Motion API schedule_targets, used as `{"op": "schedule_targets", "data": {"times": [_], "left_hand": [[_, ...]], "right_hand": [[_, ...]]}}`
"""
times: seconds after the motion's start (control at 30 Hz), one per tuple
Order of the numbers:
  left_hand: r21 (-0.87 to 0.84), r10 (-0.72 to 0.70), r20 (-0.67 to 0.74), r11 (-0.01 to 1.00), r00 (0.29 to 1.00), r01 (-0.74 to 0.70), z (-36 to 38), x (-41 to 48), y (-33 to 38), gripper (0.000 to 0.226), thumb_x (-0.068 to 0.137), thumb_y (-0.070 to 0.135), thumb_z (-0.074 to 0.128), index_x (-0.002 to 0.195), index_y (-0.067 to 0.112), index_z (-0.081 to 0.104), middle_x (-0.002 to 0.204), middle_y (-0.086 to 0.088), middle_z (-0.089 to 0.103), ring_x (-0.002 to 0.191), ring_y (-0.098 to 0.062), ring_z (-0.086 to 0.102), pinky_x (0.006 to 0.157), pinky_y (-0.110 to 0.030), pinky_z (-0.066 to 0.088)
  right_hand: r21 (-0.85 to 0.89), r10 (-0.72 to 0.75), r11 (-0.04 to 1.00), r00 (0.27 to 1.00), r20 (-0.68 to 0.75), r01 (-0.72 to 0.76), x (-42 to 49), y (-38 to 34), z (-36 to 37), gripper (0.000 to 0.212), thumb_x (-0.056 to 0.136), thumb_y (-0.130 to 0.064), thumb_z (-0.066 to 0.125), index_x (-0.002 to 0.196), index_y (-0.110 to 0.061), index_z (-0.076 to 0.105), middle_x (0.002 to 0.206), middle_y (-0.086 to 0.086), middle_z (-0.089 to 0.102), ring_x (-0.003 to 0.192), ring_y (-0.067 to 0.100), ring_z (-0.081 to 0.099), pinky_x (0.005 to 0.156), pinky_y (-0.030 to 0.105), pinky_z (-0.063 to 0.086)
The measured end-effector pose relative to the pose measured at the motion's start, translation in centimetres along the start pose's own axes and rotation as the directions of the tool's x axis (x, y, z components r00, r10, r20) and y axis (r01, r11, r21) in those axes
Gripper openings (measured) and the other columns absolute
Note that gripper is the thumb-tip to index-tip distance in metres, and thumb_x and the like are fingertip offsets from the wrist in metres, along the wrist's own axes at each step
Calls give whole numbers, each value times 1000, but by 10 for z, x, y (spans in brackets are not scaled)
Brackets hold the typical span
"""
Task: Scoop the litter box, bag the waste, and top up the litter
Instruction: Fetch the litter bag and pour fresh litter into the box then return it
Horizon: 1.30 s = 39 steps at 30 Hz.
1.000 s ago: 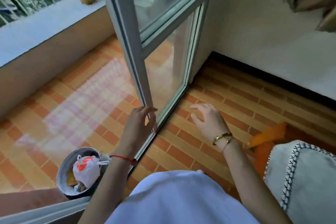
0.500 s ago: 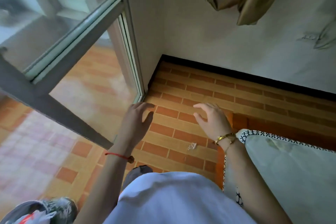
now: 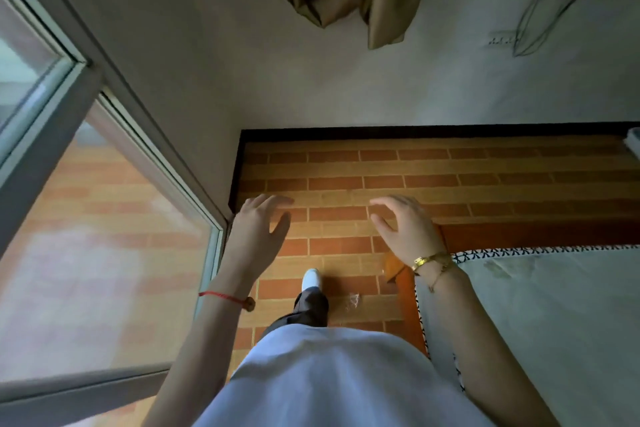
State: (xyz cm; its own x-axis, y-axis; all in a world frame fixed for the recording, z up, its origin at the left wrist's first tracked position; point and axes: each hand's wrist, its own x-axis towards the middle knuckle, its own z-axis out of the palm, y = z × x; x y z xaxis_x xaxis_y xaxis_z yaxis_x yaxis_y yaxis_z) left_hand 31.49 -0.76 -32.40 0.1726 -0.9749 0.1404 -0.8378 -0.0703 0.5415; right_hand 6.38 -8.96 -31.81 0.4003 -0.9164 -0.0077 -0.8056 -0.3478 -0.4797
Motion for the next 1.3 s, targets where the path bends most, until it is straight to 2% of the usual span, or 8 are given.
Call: {"op": "schedule_targets", "data": {"times": [0.2, 0.33, 0.57, 0.67, 0.87, 1.0, 1.2, 1.3], "left_hand": [[-22, 134, 41, 991, 990, -133, -5, 115, -11, 21, 92, 14, 60, 111, 13, 69, 108, -5, 69, 100, -27, 61, 92, -44, 50], [-54, 219, 93, 975, 971, -215, -1, 184, -17, 24, 90, 12, 61, 111, 18, 69, 108, 0, 68, 100, -25, 60, 88, -43, 51], [-147, 296, 198, 951, 934, -270, 9, 255, -13, 26, 90, 13, 60, 115, 19, 67, 118, 1, 66, 113, -22, 56, 93, -42, 50], [-153, 302, 225, 950, 926, -273, 18, 277, -12, 26, 91, 14, 61, 117, 18, 67, 119, 0, 65, 114, -22, 56, 93, -44, 51], [-141, 286, 258, 956, 923, -257, 38, 320, -4, 26, 95, 22, 56, 119, 21, 65, 123, 2, 63, 119, -18, 54, 97, -46, 49], [-139, 285, 294, 957, 912, -254, 54, 361, 8, 27, 94, 23, 54, 119, 23, 64, 123, 4, 64, 118, -18, 56, 96, -45, 50], [-138, 344, 287, 939, 894, -316, 86, 440, 46, 22, 93, 23, 56, 113, 23, 67, 113, 5, 67, 107, -16, 60, 89, -42, 53], [-131, 390, 287, 921, 875, -367, 105, 482, 81, 23, 95, 18, 55, 114, 19, 68, 113, 3, 67, 107, -16, 58, 95, -36, 49]], "right_hand": [[13, 91, 996, 991, -97, -90, 86, 0, -13, 32, 94, -30, 53, 124, -21, 58, 125, -3, 60, 118, 14, 52, 94, 23, 43], [12, 165, 986, 972, -166, -165, 132, 4, -22, 32, 94, -29, 53, 124, -20, 58, 125, -3, 60, 118, 14, 52, 91, 18, 39], [-18, 262, 963, 945, -196, -270, 172, 20, -30, 34, 94, -32, 52, 126, -22, 56, 126, -4, 59, 120, 13, 50, 96, 24, 42], [-10, 284, 956, 936, -205, -293, 186, 29, -32, 34, 94, -32, 52, 125, -21, 56, 125, -3, 59, 120, 14, 50, 96, 26, 44], [16, 311, 949, 929, -201, -314, 222, 53, -34, 34, 93, -33, 52, 124, -22, 57, 123, -4, 60, 117, 13, 51, 92, 22, 41], [64, 334, 943, 921, -199, -328, 254, 73, -42, 33, 92, -30, 53, 124, -22, 57, 123, -4, 60, 118, 14, 50, 94, 26, 43], [118, 349, 936, 910, -225, -330, 315, 123, -73, 33, 91, -25, 57, 123, -19, 58, 121, 0, 62, 115, 17, 53, 95, 29, 46], [138, 390, 921, 886, -252, -366, 343, 157, -100, 33, 92, -24, 57, 124, -17, 58, 121, 1, 62, 116, 18, 51, 95, 29, 43]]}}
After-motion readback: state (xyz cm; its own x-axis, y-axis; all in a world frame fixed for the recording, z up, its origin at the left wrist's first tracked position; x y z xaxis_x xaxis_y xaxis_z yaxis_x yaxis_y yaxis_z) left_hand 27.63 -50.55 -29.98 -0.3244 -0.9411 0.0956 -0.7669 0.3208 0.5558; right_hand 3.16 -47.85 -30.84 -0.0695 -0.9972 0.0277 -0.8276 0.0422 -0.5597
